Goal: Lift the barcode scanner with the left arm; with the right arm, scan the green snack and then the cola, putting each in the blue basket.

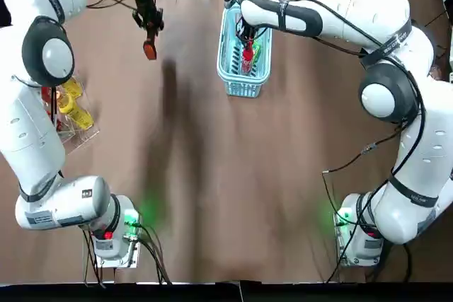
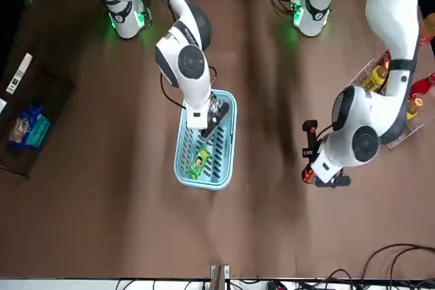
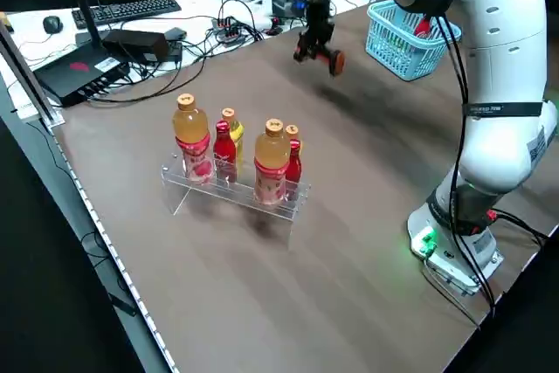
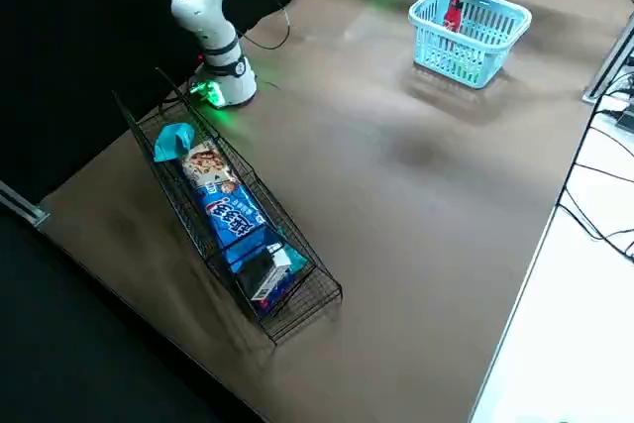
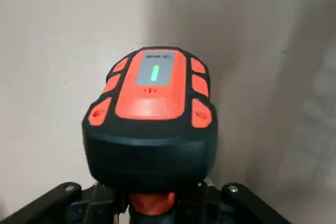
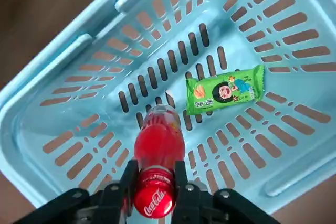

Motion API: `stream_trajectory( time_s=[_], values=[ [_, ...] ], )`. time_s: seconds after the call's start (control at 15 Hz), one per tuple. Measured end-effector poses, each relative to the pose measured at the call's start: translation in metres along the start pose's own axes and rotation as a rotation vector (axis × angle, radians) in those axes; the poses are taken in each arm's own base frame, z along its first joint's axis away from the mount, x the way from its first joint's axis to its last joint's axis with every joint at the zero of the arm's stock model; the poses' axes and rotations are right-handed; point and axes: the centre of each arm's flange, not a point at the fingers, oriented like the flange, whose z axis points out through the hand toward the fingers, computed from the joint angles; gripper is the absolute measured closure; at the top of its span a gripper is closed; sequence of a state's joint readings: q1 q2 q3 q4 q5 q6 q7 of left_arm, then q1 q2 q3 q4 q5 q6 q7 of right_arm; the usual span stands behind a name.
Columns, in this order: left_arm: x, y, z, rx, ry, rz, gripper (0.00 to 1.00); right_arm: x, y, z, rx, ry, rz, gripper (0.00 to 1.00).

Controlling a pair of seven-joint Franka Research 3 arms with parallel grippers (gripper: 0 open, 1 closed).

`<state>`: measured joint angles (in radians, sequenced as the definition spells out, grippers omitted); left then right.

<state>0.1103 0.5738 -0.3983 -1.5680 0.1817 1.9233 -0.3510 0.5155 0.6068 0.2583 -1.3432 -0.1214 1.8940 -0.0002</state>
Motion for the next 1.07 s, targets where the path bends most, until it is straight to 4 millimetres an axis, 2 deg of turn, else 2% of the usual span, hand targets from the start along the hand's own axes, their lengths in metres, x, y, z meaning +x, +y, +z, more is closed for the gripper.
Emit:
stream_trajectory(
  time_s=[0.07,0.13,0.27,0.4,0.53,0.87,1.0,1.07],
  values=[
    [0.0,-0.004,0.021,0.007,0.013,0.001,0.64,0.0,0.001,0.003,0.0,-0.003,0.001,0.68],
    [-0.004,-0.013,0.059,0.03,0.033,0.014,0.64,0.001,0.001,0.01,0.001,-0.013,0.0,0.68],
    [-0.009,-0.016,0.087,0.046,0.035,0.033,0.64,0.004,0.002,0.019,0.003,-0.006,0.0,0.68],
    [-0.01,-0.017,0.105,0.054,0.035,0.047,0.64,0.006,0.002,0.027,0.006,-0.002,0.0,0.68],
    [-0.01,-0.017,0.111,0.06,0.033,0.053,0.64,0.007,0.002,0.031,0.007,-0.007,-0.001,0.68],
    [-0.01,-0.017,0.111,0.061,0.034,0.055,0.64,0.007,-0.002,0.034,0.009,-0.011,0.02,0.67],
    [-0.01,-0.017,0.111,0.06,0.037,0.055,0.63,0.008,-0.013,0.033,0.005,-0.009,0.06,0.51],
    [-0.009,-0.017,0.11,0.059,0.041,0.054,0.59,0.009,-0.018,0.033,-0.005,-0.008,0.064,0.37]
  ],
)
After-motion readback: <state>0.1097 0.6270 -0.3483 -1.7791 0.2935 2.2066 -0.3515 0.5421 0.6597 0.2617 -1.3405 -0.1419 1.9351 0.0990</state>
